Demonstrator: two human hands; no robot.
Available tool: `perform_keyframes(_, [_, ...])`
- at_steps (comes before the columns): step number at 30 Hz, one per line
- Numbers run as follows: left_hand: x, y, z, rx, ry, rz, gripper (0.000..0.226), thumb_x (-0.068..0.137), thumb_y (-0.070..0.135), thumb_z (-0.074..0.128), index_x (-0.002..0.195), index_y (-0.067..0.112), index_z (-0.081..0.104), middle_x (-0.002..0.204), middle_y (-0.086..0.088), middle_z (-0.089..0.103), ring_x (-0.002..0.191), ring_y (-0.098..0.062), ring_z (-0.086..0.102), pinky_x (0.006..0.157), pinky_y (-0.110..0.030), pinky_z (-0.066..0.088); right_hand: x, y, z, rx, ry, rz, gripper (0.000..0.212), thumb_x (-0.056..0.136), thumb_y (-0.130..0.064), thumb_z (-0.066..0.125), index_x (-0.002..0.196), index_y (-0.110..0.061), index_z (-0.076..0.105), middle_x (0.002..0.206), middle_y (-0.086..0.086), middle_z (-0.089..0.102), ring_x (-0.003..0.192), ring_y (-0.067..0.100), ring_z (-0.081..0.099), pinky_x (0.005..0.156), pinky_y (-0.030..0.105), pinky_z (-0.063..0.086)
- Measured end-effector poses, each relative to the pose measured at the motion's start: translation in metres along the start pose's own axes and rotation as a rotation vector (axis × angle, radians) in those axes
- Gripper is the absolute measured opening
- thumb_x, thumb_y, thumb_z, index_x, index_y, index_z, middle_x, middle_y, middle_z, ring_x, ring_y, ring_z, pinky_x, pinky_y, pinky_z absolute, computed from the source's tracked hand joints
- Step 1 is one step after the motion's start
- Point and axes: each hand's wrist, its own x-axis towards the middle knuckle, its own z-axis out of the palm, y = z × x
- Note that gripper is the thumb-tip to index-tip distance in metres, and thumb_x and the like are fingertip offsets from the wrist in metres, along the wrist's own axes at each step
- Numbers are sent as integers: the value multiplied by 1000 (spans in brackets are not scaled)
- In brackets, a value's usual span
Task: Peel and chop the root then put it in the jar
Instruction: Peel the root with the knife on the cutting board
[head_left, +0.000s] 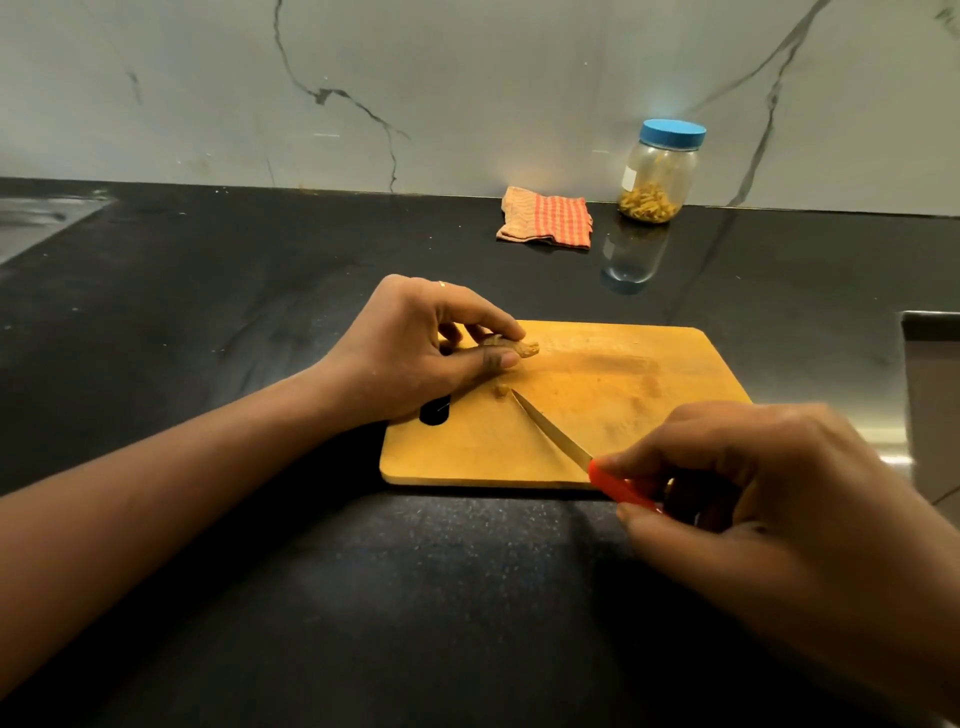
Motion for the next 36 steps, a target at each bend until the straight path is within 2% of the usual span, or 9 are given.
perform_keyframes(7, [2,3,-7,-51,-124,-95,26,78,30,77,102,21,76,95,10,74,89,-9,67,75,-27,56,4,-9,7,-20,0,-46,14,72,-30,75,85,-33,74,71,-18,64,64,1,62,50,6,41])
perform_keyframes(10, [3,3,-16,-115,-123,-149,30,76,33,77,103,19,76,92,10,74,85,-12,69,75,-28,58,8,-7,1,-31,33,-18,16,72,-34,73,88,-34,74,74,-18,66,63,2,64,50,13,48])
perform_keyframes(13, [3,2,-23,-199,-136,-205,33,75,25,79,106,15,74,83,12,74,76,-14,70,74,-24,57,10,-4,-7,-19,-1,21,20,70,-36,72,90,-35,74,77,-19,68,65,5,66,50,21,52])
perform_keyframes(17, [3,7,-18,-145,-113,-152,27,76,20,80,101,13,76,86,5,75,78,-17,72,78,-28,59,9,3,-16,-71,26,86,21,65,-34,73,85,-40,73,76,-20,69,65,7,66,48,24,51])
perform_keyframes(22, [9,16,-5,-123,-138,-109,24,78,16,80,101,11,76,89,5,74,79,-12,72,76,-25,58,7,14,-22,-72,66,161,22,62,-36,73,84,-41,72,76,-19,69,61,8,66,48,32,55])
perform_keyframes(26, [11,24,-13,-3,-167,-113,31,74,29,80,103,20,75,96,9,73,81,-6,69,74,-24,58,9,19,-19,-36,88,186,22,62,-34,73,84,-38,73,78,-21,69,59,3,65,47,25,55])
perform_keyframes(30, [11,33,-37,100,-364,-294,34,66,41,82,95,26,75,79,9,73,74,-3,67,69,-19,55,11,20,-17,-33,116,193,22,63,-31,74,84,-35,74,77,-23,68,61,0,65,52,19,53])
perform_keyframes(32, [9,35,-37,140,-447,-323,30,67,43,82,93,28,76,78,9,72,75,-4,66,69,-20,55,12,22,-16,-32,135,186,21,63,-31,75,84,-34,75,76,-21,68,61,2,65,50,16,51])
perform_keyframes(36, [8,36,-32,172,-455,-308,18,74,37,79,90,29,78,80,12,72,78,-1,66,72,-20,55,12,24,-14,-8,166,174,20,64,-30,75,84,-32,75,75,-17,69,61,4,65,48,16,49])
